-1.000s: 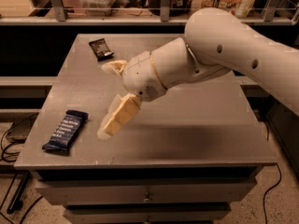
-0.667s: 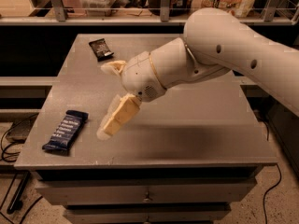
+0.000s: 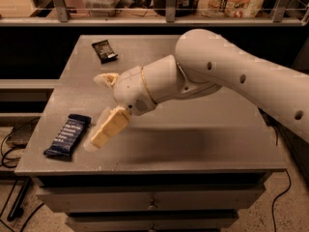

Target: Pick rxbar blueberry

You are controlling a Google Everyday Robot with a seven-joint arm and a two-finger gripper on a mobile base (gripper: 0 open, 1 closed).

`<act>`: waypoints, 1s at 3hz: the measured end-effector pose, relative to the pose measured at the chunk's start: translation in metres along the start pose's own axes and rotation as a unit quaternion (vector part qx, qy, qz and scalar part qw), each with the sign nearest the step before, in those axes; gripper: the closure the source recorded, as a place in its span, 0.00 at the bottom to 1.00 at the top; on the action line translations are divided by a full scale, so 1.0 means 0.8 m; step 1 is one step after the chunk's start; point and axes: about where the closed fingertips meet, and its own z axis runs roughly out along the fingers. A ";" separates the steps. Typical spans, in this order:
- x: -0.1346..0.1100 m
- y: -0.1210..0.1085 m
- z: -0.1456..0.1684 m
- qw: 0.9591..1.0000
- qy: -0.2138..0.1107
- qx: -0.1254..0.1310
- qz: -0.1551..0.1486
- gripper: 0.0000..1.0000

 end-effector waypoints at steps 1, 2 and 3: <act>-0.002 -0.001 0.030 1.000 -0.014 -0.014 0.004 0.00; 0.000 -0.002 0.059 1.000 -0.018 -0.021 0.005 0.00; 0.007 -0.003 0.083 1.000 -0.015 -0.024 0.011 0.00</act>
Offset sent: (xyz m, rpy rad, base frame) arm 0.0019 0.0642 -0.0337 0.0386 0.0441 0.0431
